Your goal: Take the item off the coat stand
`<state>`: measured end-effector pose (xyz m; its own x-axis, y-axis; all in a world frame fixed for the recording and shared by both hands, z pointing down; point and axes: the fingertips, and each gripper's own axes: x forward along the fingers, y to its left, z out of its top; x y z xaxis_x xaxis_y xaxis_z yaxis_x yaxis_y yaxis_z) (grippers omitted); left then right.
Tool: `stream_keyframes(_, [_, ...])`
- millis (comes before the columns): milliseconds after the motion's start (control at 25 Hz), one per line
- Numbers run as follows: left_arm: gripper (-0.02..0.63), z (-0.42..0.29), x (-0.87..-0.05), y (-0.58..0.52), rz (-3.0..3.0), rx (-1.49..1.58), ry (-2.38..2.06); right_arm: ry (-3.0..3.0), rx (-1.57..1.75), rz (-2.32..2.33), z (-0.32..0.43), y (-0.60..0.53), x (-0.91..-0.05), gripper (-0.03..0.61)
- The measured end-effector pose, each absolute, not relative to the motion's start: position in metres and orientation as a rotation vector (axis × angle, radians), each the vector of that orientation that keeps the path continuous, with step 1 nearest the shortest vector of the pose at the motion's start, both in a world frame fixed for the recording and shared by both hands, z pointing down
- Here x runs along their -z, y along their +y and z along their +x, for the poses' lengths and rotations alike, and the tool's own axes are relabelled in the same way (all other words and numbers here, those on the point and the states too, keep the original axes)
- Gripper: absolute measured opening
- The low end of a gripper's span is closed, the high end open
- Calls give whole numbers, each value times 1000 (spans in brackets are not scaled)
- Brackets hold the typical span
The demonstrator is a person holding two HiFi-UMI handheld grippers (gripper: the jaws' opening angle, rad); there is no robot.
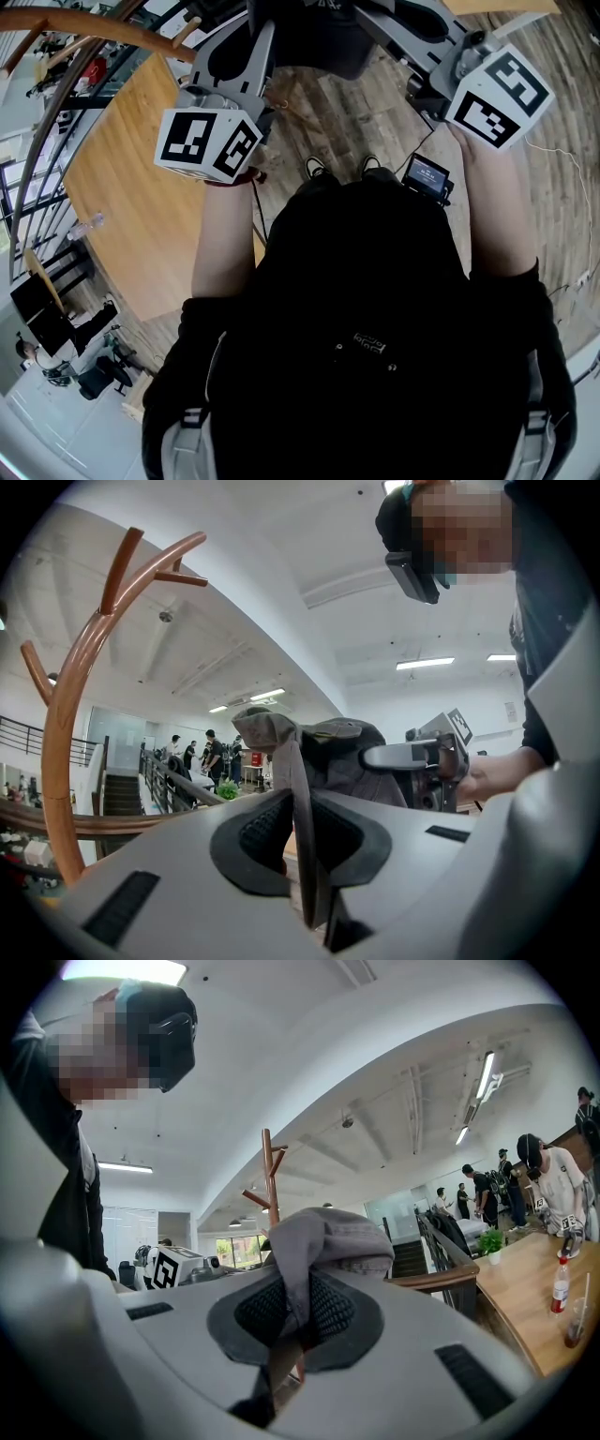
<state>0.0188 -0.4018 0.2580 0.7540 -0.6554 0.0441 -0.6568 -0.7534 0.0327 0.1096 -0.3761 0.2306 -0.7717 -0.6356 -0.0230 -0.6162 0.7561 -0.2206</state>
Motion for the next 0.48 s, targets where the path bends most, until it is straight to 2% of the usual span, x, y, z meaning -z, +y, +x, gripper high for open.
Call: stream_keyframes(480, [34, 8, -263, -406, 2887, -48, -1099, 2871, 308, -1001, 99, -381, -235, 32])
